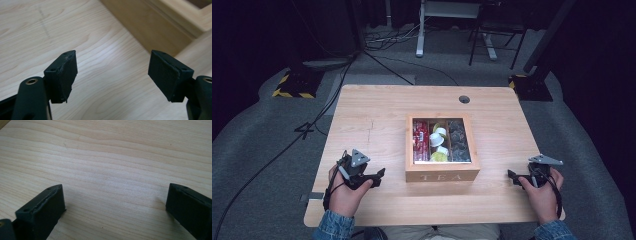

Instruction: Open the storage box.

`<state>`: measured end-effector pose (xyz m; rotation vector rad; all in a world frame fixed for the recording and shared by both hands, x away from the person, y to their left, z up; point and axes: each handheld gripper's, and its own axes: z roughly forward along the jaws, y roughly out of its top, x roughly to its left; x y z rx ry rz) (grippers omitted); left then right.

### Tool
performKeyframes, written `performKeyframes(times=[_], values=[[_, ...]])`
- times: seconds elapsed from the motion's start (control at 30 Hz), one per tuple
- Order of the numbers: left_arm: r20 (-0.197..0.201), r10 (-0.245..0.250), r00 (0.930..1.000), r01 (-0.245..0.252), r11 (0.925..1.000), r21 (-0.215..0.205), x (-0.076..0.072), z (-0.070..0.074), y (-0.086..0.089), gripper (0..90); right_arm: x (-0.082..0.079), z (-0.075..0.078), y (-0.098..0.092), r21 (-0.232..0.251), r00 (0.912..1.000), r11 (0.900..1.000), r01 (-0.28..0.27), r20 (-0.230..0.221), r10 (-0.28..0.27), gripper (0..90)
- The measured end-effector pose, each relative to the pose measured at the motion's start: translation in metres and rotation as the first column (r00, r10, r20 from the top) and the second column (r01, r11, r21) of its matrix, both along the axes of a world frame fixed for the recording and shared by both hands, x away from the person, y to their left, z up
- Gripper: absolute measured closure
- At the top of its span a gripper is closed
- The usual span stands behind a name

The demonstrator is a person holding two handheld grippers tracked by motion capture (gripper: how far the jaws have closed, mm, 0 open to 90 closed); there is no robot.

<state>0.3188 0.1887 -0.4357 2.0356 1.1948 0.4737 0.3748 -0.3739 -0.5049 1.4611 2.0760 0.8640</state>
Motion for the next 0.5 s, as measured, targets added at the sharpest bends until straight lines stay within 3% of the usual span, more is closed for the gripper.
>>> performKeyframes(times=[0.1,0.23,0.3,0.43,0.5], values=[[0.008,-0.067,0.9977,0.067,0.9977,-0.005,-0.006,0.005,-0.016,24.2,0.0,0.0,0.0,0.0,1.0,1.0,0.0,0.0,0.0,2.0],[0.011,-0.128,0.9917,0.128,0.9907,-0.045,-0.01,0.004,-0.033,25.5,0.0,0.0,0.0,0.0,1.0,1.0,-0.001,0.001,0.001,2.4],[0.023,-0.149,0.9886,0.15,0.9877,-0.045,-0.01,0.002,-0.038,25.9,0.0,0.0,0.0,0.001,1.0,1.0,-0.002,0.001,0.002,2.7],[0.035,-0.186,0.9818,0.188,0.9816,-0.036,-0.01,-0.008,-0.05,32.5,-0.001,0.0,0.0,0.004,0.9999,1.0,-0.012,0.006,0.012,4.8],[0.043,-0.194,0.98,0.196,0.98,-0.034,-0.008,-0.016,-0.058,40.6,-0.001,0.0,0.0,0.005,0.9999,1.0,-0.014,0.007,0.014,5.4]])
